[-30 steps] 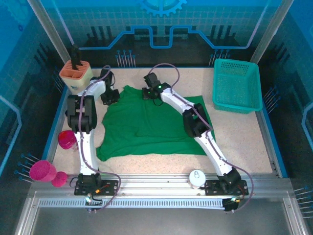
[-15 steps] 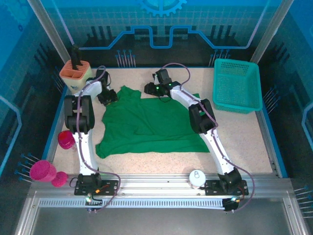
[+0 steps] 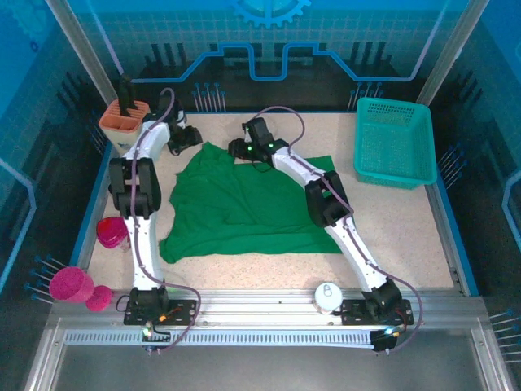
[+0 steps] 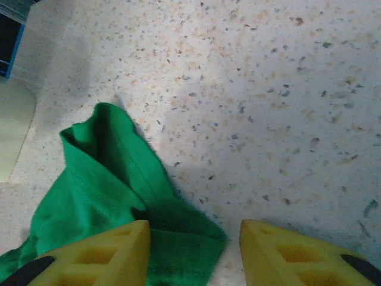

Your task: Fold the inside-out t-shirt

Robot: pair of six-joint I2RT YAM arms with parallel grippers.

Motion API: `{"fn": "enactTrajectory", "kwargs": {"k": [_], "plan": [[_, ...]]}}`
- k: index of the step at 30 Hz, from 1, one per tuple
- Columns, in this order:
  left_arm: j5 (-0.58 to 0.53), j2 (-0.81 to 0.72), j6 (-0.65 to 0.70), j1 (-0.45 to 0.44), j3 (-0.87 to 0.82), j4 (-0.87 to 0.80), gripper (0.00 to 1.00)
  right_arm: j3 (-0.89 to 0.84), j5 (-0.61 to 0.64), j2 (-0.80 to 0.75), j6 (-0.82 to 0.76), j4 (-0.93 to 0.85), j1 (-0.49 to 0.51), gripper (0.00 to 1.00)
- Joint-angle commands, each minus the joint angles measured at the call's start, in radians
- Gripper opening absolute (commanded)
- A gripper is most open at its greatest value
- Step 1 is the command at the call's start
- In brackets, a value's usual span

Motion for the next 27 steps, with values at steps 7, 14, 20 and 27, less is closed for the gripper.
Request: {"fn": "enactTrajectory", "kwargs": {"k": [7, 14, 20, 27], "plan": [[-0.067, 0.082, 0.023, -0.013, 0.012, -0.088, 0.43, 0.043, 0.078, 0.066, 0.054, -0.06, 0.011, 0.0], [-0.128, 0.1, 0.021, -0.013, -0.008, -0.129, 0.34, -0.052, 0.092, -0.04, 0.048, -0.008, -0.034, 0.0], [-0.134, 0.105, 0.018, -0.012, -0.006, -0.146, 0.33, 0.0, 0.043, -0.076, -0.17, -0.034, -0.006, 0.43], [-0.132, 0.11, 0.016, -0.012, -0.001, -0.154, 0.33, 0.011, 0.101, -0.056, -0.253, -0.085, 0.037, 0.51]]}}
